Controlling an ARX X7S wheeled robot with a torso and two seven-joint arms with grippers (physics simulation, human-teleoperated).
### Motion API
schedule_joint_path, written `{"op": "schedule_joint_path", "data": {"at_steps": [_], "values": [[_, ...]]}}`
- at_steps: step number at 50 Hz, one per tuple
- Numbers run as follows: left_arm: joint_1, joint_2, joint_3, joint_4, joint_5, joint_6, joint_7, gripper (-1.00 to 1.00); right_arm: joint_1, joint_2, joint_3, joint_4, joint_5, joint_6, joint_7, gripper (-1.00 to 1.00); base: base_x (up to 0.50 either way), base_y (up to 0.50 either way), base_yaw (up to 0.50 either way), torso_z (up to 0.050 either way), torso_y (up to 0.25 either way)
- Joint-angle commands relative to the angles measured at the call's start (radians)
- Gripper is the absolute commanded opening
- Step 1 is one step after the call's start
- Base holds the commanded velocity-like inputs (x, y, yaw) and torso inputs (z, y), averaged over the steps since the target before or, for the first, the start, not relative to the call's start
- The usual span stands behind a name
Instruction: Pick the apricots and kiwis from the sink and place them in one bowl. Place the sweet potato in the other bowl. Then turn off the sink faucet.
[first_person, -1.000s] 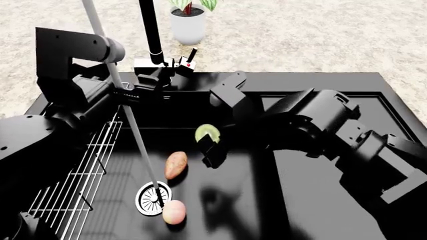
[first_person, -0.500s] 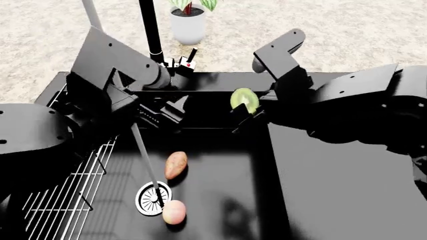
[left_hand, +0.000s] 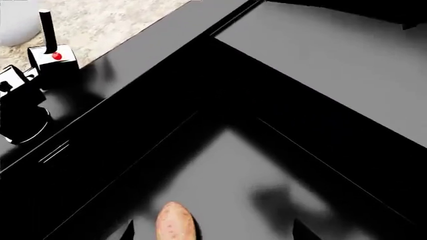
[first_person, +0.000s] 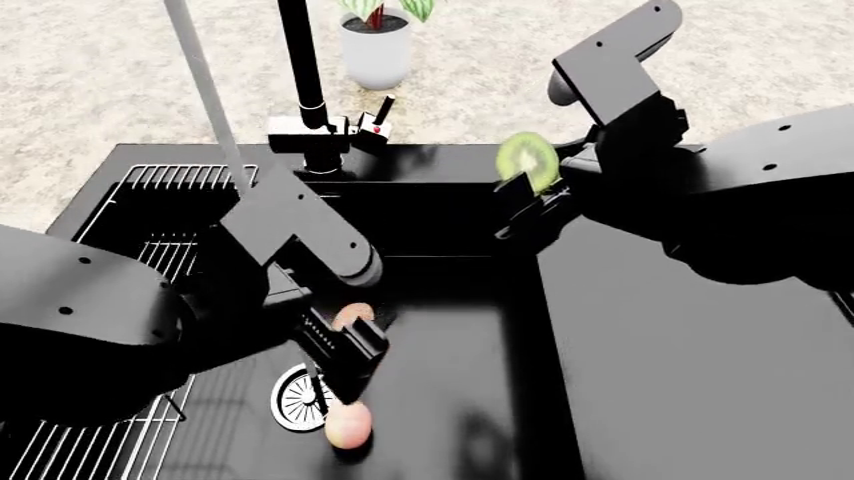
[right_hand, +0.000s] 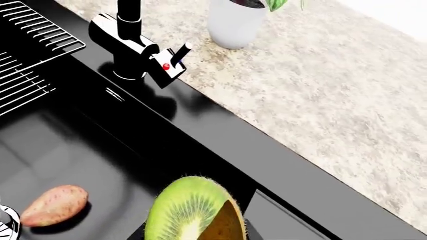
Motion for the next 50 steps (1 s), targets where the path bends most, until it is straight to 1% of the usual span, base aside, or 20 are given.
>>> {"op": "schedule_joint_path", "data": {"at_steps": [1, 9, 13, 22, 23, 25, 30, 36, 43, 45, 46, 50], "values": [[0.011, -0.044, 0.095, -0.021, -0.086, 0.008, -0.008, 1.0, -0.001, 0.011, 0.004, -0.017, -0.008, -0.002, 0.002, -1.0, 0.0, 0.0, 0.0, 0.0, 0.0], [0.001, -0.06, 0.147, -0.048, -0.061, 0.004, 0.048, 1.0, -0.009, 0.01, -0.001, -0.016, -0.009, -0.006, -0.001, -1.0, 0.0, 0.0, 0.0, 0.0, 0.0], [0.009, -0.072, 0.177, -0.043, -0.02, 0.003, 0.094, 1.0, -0.013, 0.016, 0.003, -0.026, 0.003, -0.006, 0.012, -1.0, 0.0, 0.0, 0.0, 0.0, 0.0], [0.029, -0.095, 0.252, -0.083, -0.011, 0.009, 0.105, 1.0, -0.031, 0.025, 0.007, -0.04, 0.009, -0.019, 0.018, -1.0, 0.0, 0.0, 0.0, 0.0, 0.0], [0.025, -0.094, 0.259, -0.093, 0.004, 0.01, 0.118, 1.0, -0.032, 0.025, 0.007, -0.041, 0.009, -0.021, 0.017, -1.0, 0.0, 0.0, 0.0, 0.0, 0.0], [0.022, -0.096, 0.273, -0.11, -0.011, 0.007, 0.121, 1.0, -0.034, 0.025, 0.007, -0.042, 0.009, -0.022, 0.018, -1.0, 0.0, 0.0, 0.0, 0.0, 0.0], [0.029, -0.101, 0.308, -0.109, 0.033, 0.014, 0.173, 1.0, -0.037, 0.028, 0.009, -0.049, 0.017, -0.024, 0.027, -1.0, 0.0, 0.0, 0.0, 0.0, 0.0], [0.04, -0.104, 0.344, -0.122, 0.044, 0.021, 0.202, 1.0, -0.036, 0.027, 0.007, -0.048, 0.014, -0.026, 0.023, -1.0, 0.0, 0.0, 0.0, 0.0, 0.0], [0.034, -0.092, 0.381, -0.157, 0.143, 0.059, 0.281, 1.0, -0.036, 0.025, 0.005, -0.043, 0.015, -0.027, 0.022, -1.0, 0.0, 0.0, 0.0, 0.0, 0.0], [0.037, -0.07, 0.426, -0.204, 0.248, 0.108, 0.36, 1.0, -0.04, 0.021, 0.002, -0.031, 0.012, -0.028, 0.023, -1.0, 0.0, 0.0, 0.0, 0.0, 0.0], [0.038, -0.065, 0.441, -0.217, 0.278, 0.123, 0.382, 1.0, -0.041, 0.02, 0.0, -0.028, 0.011, -0.029, 0.022, -1.0, 0.0, 0.0, 0.0, 0.0, 0.0], [0.037, -0.053, 0.468, -0.245, 0.322, 0.149, 0.418, 1.0, -0.044, 0.019, -0.002, -0.024, 0.01, -0.03, 0.022, -1.0, 0.0, 0.0, 0.0, 0.0, 0.0]]}}
